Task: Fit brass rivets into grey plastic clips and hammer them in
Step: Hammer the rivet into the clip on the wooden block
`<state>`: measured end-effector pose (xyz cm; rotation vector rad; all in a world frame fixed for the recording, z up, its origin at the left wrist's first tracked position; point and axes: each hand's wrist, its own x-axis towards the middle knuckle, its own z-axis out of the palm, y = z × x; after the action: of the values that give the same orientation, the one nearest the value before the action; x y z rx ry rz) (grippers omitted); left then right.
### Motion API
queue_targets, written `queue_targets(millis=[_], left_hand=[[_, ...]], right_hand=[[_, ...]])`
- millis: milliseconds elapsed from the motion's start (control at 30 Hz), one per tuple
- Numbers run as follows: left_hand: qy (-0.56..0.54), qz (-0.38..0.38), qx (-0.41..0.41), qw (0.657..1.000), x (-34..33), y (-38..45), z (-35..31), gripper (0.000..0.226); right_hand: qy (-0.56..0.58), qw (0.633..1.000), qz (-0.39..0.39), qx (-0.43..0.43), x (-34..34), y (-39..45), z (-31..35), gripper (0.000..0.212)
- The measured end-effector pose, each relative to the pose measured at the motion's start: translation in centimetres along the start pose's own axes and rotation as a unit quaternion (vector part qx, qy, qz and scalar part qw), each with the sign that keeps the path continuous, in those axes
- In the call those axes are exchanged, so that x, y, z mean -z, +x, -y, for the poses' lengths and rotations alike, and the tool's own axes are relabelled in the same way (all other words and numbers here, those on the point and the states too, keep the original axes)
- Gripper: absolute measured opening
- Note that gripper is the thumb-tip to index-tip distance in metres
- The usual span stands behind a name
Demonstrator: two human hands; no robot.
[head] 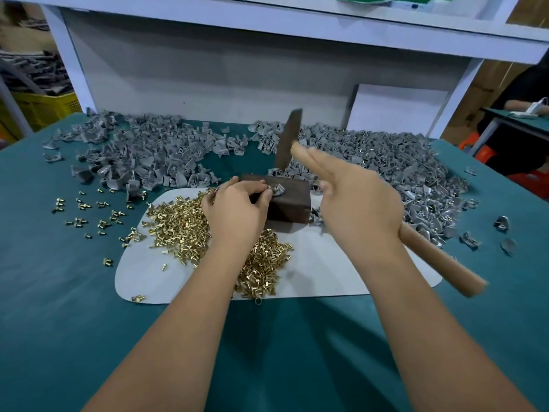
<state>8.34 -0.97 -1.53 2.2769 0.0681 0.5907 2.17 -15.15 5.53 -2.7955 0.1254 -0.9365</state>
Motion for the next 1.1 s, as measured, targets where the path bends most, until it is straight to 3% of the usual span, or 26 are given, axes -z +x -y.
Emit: queue_targets(millis=[133, 267, 400, 833, 1000, 1100], left_hand=[[-0.056, 0.035, 0.019, 0.998, 0.4, 0.3, 0.1, 0.013], [-0.108, 0.043, 0.041, 0.992, 0.7, 0.1, -0.1, 0.009], [-0.134, 0.047, 0.045, 0.989, 0.9, -0.1, -0.2, 0.009], [-0.153, 0.065, 0.036, 0.985, 1.2, -0.3, -0.3, 0.011], [-0.127, 0.057, 0.039, 0.990, 1.0, -0.2, 0.0, 0.009], [-0.103, 0.056, 0.025, 0.993, 0.8, -0.1, 0.1, 0.010]], right_hand=[[0.042, 0.995, -0.054, -0.071, -1.1, 0.3, -1.0, 0.055], [0.005, 0.993, 0.004, -0.122, -2.6, -0.8, -2.4, 0.052], [-0.035, 0.990, 0.048, -0.126, -3.5, -1.4, -3.5, 0.046], [-0.026, 0.985, 0.077, -0.150, -4.7, -1.7, -5.0, 0.015], [-0.070, 0.982, 0.110, -0.139, -4.5, -1.8, -4.8, 0.022], [-0.061, 0.991, 0.053, -0.110, -4.1, -1.3, -3.5, 0.025]])
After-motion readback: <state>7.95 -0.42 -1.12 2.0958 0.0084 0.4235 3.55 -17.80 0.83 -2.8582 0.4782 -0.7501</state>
